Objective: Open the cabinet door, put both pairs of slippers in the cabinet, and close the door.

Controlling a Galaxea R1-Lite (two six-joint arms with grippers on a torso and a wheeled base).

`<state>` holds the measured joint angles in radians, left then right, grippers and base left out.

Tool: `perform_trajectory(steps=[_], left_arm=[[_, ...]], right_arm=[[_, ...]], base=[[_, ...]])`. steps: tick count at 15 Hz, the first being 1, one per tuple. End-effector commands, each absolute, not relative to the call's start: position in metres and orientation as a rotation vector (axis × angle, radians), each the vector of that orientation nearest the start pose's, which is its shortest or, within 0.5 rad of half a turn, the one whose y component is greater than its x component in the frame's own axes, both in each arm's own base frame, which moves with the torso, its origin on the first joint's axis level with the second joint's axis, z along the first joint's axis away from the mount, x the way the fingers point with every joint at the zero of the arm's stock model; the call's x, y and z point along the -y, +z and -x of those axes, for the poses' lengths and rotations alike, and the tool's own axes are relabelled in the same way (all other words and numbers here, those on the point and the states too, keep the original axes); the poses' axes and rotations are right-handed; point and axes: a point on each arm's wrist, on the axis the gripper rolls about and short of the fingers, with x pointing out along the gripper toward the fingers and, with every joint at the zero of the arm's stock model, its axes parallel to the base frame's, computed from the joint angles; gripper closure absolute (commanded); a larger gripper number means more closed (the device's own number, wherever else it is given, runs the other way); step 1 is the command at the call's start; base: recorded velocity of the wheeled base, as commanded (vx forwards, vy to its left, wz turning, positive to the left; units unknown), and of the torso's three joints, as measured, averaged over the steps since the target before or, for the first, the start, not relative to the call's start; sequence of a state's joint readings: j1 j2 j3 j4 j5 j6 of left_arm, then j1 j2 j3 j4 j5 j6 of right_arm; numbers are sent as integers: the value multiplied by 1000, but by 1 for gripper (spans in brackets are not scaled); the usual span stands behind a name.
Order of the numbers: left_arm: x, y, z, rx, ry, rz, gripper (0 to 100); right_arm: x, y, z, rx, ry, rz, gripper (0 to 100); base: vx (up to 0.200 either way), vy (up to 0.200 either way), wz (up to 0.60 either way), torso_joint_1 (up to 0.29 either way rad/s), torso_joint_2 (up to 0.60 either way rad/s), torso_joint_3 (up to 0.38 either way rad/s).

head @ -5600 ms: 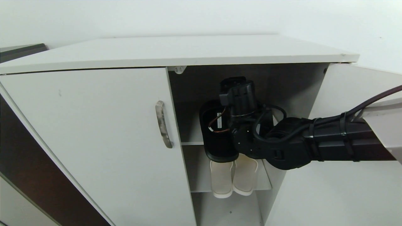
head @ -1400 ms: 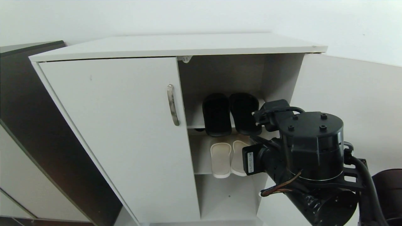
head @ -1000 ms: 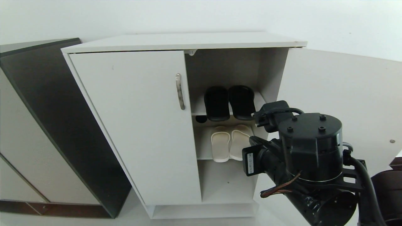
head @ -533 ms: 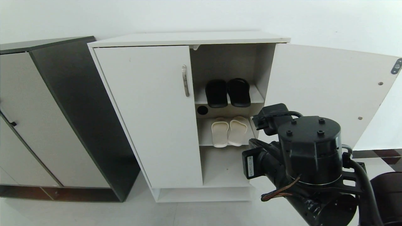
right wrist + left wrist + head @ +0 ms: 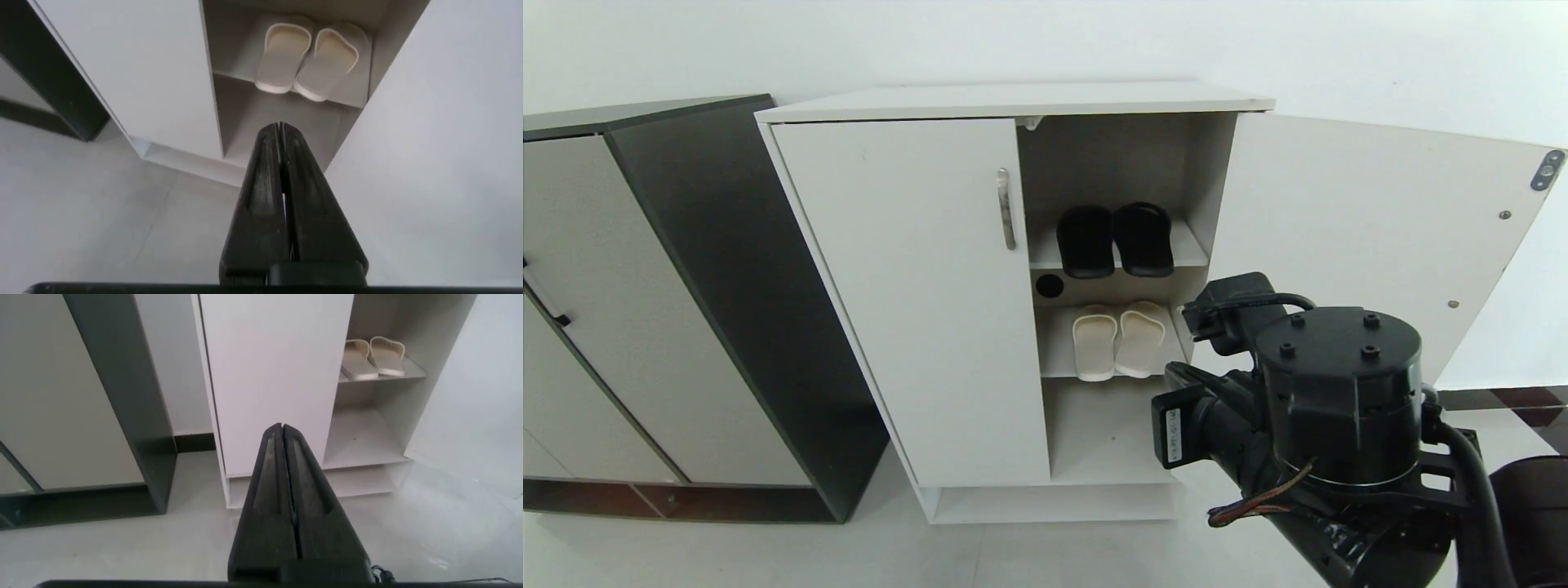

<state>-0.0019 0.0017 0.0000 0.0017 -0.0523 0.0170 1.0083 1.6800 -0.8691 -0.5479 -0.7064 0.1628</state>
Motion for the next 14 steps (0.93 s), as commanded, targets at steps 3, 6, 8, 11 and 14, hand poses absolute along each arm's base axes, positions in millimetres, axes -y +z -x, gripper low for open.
perform_trajectory(steps=[3,6,8,11,14], left_arm=[[1,75,23,-3,-54,-17,100],[1,75,23,-3,-54,-17,100],[1,75,23,-3,-54,-17,100],[1,75,23,-3,-54,-15,100],[1,75,23,-3,-54,-15,100]], right_arm=[[-248,196,-174,-200,285,43,100],[-248,195,-173,-204,284,49,100],[-247,194,-173,-205,284,50,100],[-247,193,-173,-207,285,60,100],[-246,192,-173,-208,285,70,100]], base=[[0,0,0,0,0,0],[0,0,0,0,0,0],[0,0,0,0,0,0],[0,0,0,0,0,0],[0,0,0,6,-156,-163]])
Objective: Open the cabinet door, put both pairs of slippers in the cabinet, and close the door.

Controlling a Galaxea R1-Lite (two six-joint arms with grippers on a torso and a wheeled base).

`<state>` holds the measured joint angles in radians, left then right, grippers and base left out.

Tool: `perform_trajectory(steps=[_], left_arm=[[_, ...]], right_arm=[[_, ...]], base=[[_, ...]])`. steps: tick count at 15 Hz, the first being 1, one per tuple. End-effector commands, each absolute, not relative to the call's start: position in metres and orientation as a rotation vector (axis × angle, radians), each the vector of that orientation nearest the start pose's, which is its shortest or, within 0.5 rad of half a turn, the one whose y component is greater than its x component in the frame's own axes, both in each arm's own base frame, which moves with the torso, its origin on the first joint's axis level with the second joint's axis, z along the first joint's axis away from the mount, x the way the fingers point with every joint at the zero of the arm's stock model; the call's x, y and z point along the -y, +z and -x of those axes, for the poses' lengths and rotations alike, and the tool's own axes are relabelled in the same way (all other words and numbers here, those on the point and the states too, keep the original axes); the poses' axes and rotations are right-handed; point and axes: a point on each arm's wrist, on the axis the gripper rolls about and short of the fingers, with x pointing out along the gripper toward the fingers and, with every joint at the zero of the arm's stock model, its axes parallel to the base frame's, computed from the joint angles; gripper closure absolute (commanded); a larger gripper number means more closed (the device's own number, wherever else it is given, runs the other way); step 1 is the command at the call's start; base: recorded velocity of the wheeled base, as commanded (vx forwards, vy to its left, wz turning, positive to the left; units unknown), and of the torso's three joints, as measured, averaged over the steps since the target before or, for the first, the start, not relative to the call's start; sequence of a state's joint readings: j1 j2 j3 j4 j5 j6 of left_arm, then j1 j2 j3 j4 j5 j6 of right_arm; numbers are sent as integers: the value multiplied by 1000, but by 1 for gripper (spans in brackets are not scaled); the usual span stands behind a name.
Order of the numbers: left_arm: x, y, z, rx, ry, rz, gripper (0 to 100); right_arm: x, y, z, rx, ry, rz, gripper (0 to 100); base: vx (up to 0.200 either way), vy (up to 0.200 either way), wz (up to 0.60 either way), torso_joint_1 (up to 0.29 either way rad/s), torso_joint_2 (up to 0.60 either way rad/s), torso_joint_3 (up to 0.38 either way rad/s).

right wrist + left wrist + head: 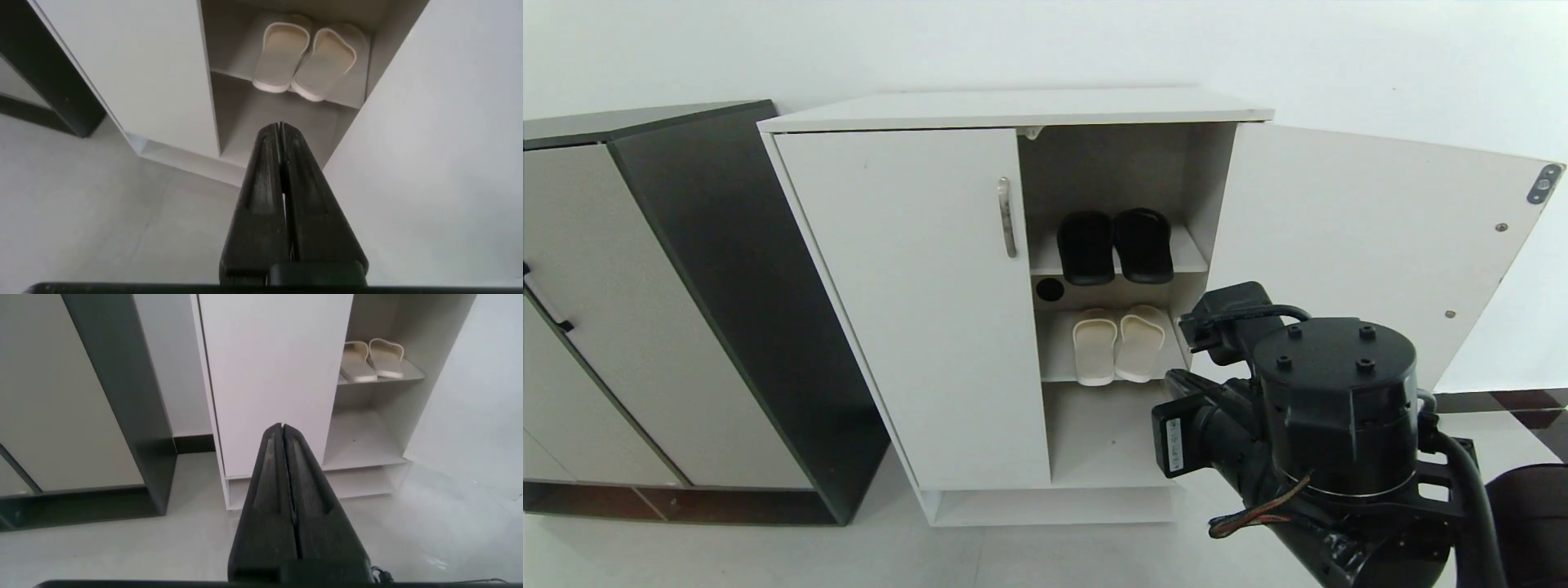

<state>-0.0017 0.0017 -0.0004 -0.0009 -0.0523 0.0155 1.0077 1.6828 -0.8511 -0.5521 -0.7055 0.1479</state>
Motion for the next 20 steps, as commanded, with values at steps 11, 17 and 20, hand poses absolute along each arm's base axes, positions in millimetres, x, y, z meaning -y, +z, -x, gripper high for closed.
perform_trajectory(steps=[11,17,20], left_arm=[[1,75,23,-3,-54,-15,100],[1,75,23,-3,-54,-15,100],[1,75,23,-3,-54,-15,100]], right_arm=[[-247,189,-173,-214,285,77,100],[-247,189,-173,-213,283,77,100],[-247,189,-174,-215,281,78,100]], base=[[0,0,0,83,-431,-346],[0,0,0,168,-484,-317],[0,0,0,196,-499,-305]])
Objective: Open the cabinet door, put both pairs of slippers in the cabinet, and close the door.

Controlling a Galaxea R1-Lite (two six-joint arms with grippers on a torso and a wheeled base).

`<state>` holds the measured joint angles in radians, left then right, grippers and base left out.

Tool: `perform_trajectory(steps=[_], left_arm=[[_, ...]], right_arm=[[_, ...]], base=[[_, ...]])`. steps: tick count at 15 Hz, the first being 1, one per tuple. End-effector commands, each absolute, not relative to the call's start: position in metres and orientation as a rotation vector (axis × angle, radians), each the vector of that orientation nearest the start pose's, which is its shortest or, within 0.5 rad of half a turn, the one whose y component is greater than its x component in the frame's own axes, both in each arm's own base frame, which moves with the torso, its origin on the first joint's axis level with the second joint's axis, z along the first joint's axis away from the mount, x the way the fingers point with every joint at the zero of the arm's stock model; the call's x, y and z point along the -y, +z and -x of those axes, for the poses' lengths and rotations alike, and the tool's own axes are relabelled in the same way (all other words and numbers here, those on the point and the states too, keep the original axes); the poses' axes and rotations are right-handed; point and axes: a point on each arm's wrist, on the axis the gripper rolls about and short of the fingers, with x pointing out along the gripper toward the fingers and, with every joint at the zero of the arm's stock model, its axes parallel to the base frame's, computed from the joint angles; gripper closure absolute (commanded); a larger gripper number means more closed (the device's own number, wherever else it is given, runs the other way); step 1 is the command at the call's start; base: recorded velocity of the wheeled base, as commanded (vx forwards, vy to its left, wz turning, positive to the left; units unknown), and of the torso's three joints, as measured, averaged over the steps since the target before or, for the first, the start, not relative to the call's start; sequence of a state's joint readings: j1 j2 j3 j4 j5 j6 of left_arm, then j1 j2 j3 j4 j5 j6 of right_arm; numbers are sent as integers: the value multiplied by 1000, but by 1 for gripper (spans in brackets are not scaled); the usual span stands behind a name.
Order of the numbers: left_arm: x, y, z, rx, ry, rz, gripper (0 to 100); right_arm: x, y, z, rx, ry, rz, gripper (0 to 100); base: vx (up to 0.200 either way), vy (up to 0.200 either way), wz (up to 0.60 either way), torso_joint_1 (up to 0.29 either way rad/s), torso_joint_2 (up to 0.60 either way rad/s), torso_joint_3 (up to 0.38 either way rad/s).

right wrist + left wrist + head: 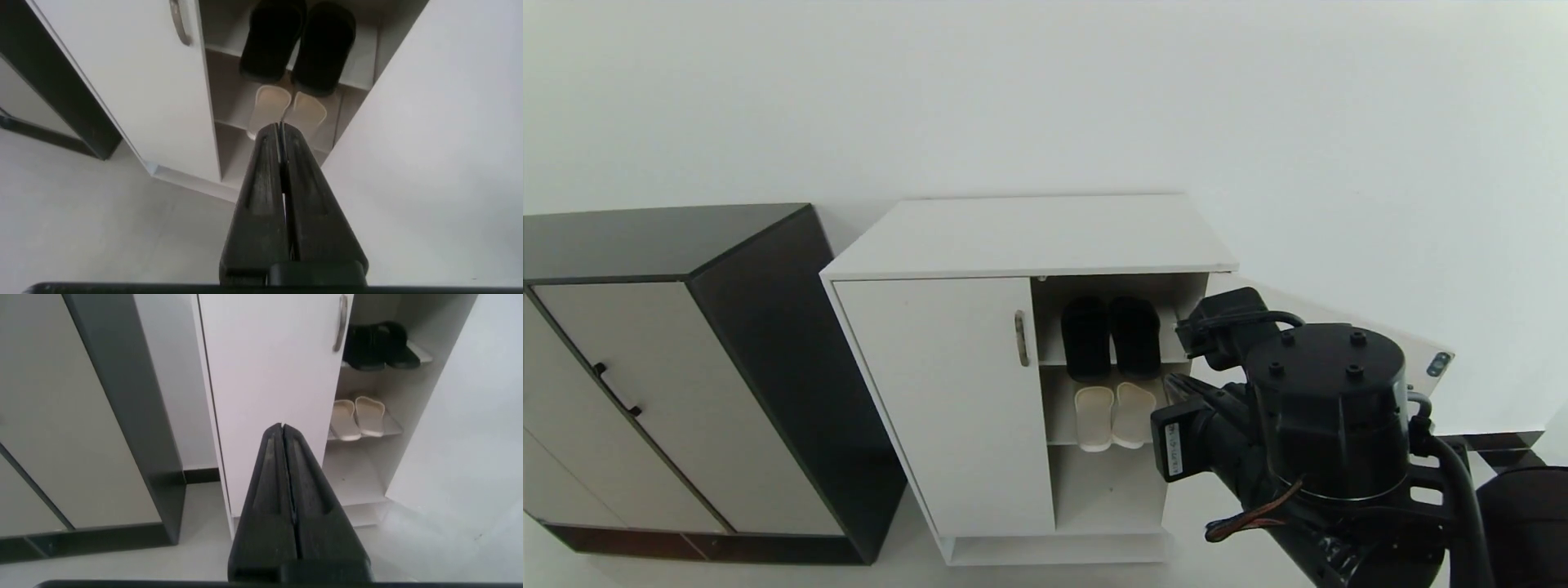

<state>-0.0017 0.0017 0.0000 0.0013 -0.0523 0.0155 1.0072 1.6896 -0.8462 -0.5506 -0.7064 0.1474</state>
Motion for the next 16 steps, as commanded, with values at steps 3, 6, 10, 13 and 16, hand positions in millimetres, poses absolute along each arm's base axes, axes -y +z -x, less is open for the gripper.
perform_trajectory(steps=[3,6,10,13,16], left_arm=[[1,75,23,-3,-54,-15,100],[1,75,23,-3,-54,-15,100],[1,75,23,-3,-54,-15,100],[1,75,23,-3,-54,-15,100],[1,75,23,-3,-54,-15,100]], right_arm=[[-247,189,-174,-215,283,78,100],[-247,189,-174,-215,283,78,100],[-247,189,-174,-216,283,79,100],[-247,188,-173,-218,283,83,100],[-247,188,-173,-218,283,83,100]], base=[[0,0,0,217,-525,-312],[0,0,0,233,-545,-318],[0,0,0,252,-576,-325],[0,0,0,258,-562,-307],[0,0,0,98,-216,-115]])
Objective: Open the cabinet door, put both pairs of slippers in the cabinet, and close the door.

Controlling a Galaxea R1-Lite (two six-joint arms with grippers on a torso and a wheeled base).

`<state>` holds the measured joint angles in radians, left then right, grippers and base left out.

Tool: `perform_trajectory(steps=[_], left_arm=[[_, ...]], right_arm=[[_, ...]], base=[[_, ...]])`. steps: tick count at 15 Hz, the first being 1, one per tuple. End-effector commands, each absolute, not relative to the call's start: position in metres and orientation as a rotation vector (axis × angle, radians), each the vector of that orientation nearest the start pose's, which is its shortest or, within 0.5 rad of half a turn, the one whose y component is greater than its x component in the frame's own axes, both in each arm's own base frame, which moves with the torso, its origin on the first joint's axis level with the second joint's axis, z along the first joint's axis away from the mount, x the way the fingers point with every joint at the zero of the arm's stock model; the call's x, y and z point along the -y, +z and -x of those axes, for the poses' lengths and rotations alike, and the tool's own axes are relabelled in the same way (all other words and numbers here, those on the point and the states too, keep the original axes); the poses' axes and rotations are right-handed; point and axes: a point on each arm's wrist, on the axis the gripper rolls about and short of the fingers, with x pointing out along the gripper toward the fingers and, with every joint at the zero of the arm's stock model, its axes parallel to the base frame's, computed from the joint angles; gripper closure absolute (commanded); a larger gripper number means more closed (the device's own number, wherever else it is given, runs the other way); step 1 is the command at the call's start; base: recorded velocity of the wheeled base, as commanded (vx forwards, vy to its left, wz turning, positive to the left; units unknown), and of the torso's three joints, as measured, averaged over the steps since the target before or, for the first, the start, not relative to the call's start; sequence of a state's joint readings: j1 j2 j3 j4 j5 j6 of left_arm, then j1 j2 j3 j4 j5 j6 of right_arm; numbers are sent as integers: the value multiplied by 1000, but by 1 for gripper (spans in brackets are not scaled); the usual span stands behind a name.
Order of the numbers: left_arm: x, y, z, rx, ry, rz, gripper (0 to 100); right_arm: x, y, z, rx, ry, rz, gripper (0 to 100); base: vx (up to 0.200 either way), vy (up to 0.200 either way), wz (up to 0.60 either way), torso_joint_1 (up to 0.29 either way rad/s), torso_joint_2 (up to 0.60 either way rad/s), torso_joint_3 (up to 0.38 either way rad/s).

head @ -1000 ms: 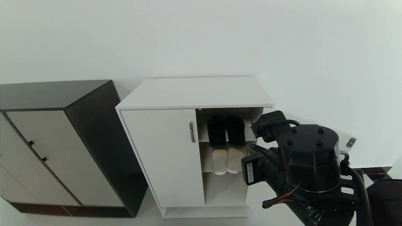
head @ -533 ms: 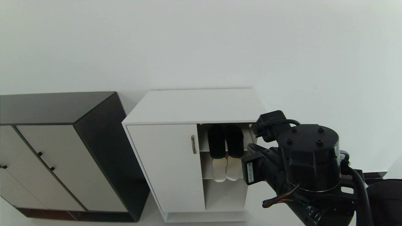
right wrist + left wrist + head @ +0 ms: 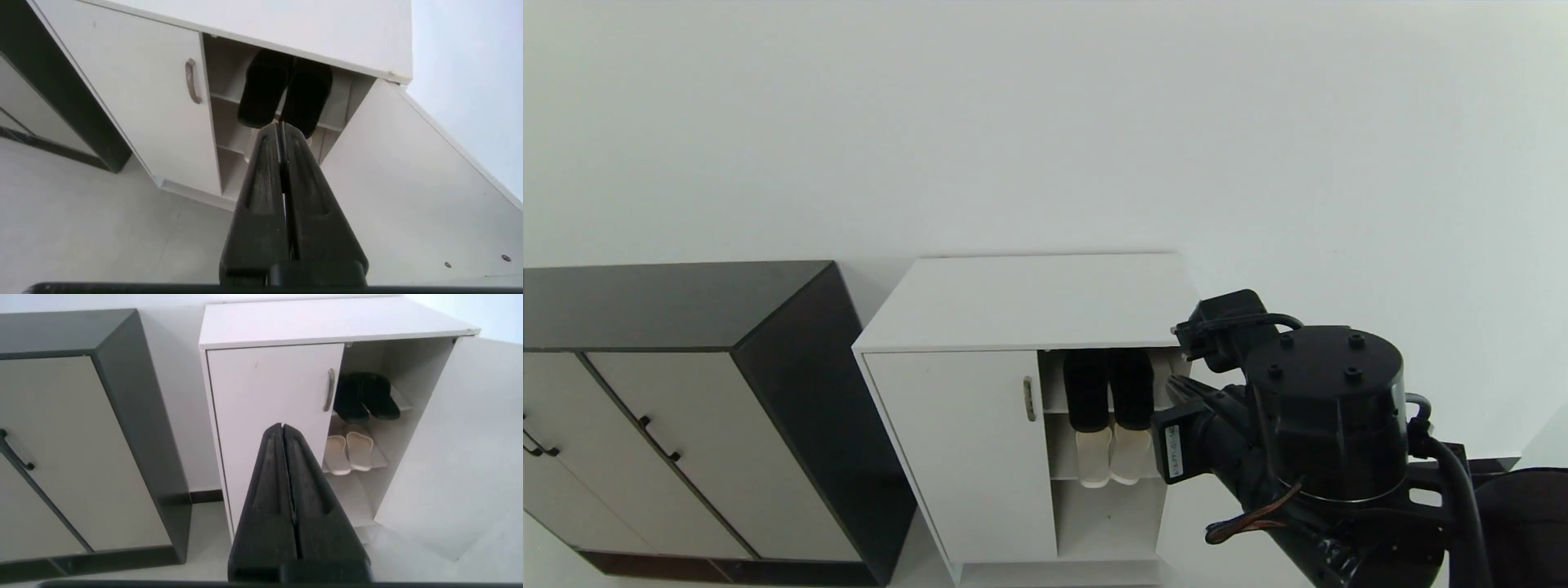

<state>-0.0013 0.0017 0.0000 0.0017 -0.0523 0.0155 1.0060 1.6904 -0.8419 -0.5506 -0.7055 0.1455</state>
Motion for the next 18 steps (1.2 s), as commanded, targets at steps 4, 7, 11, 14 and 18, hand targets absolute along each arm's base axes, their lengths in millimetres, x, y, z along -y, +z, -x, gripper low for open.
perform_trajectory(steps=[4,7,11,14,18], left_arm=[[1,75,23,-3,-54,-15,100],[1,75,23,-3,-54,-15,100],[1,75,23,-3,-54,-15,100],[1,75,23,-3,-54,-15,100],[1,75,23,-3,-54,-15,100]], right_arm=[[-246,187,-173,-219,282,94,100],[-246,185,-175,-223,275,97,100],[-245,185,-176,-224,271,99,100],[-235,189,-198,-218,221,83,100],[-219,203,-230,-196,195,20,100]], base=[[0,0,-150,1,-1,1],[0,0,-600,2,-6,2],[0,0,-600,8,0,0],[0,0,0,0,0,0],[0,0,0,0,0,0]])
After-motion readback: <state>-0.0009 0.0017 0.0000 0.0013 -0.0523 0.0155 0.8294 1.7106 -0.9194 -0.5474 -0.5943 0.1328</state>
